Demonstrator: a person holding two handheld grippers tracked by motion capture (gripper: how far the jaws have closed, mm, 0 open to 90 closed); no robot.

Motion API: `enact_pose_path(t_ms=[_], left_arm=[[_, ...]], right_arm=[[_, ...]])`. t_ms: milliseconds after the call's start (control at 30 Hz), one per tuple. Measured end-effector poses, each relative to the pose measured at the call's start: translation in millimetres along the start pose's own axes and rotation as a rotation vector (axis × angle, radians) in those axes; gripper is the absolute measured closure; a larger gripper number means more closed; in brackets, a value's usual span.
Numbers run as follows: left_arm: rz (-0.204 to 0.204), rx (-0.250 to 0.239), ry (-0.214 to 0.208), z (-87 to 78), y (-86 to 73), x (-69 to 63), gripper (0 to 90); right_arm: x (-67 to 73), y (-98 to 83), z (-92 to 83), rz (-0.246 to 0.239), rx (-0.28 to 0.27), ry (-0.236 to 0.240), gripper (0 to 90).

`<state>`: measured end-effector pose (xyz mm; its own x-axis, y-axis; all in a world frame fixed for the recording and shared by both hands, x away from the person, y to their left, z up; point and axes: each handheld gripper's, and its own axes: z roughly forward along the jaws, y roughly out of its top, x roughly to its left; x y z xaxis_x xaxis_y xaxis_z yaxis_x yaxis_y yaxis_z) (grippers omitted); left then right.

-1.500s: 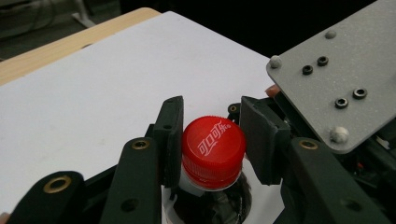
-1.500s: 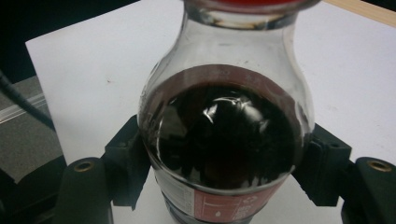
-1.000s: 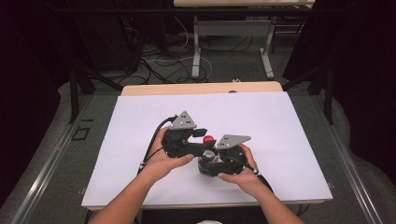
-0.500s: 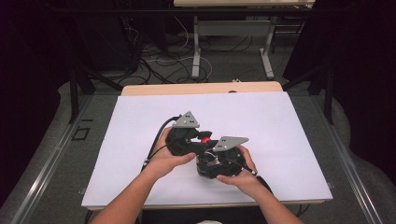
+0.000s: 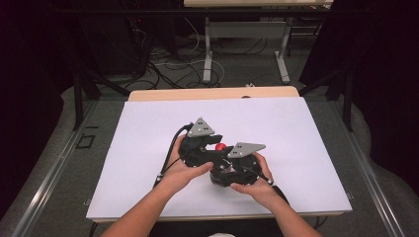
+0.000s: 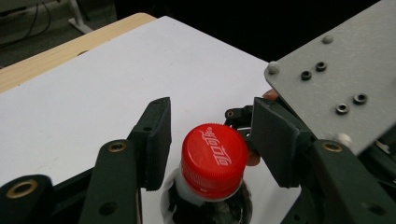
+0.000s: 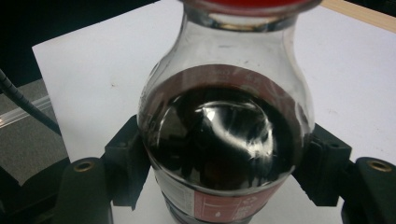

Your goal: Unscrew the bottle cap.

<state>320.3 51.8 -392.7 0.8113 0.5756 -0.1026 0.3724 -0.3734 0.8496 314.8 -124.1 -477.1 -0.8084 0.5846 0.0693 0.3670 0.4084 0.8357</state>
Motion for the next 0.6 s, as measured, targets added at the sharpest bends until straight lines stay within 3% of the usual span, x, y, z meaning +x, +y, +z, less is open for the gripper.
enact_pose_path(t_ms=[200,600], left_arm=[[0.018,0.018,-0.068,-9.3,-1.6,9.9,48.4],[0.023,0.040,-0.162,0.4,-4.8,18.0,56.9]], right_arm=[[0.3,0.4,-0.7,-0.008,-0.005,0.004,29.7],[5.0,0.3,1.7,-0.018,0.011,0.015,29.7]])
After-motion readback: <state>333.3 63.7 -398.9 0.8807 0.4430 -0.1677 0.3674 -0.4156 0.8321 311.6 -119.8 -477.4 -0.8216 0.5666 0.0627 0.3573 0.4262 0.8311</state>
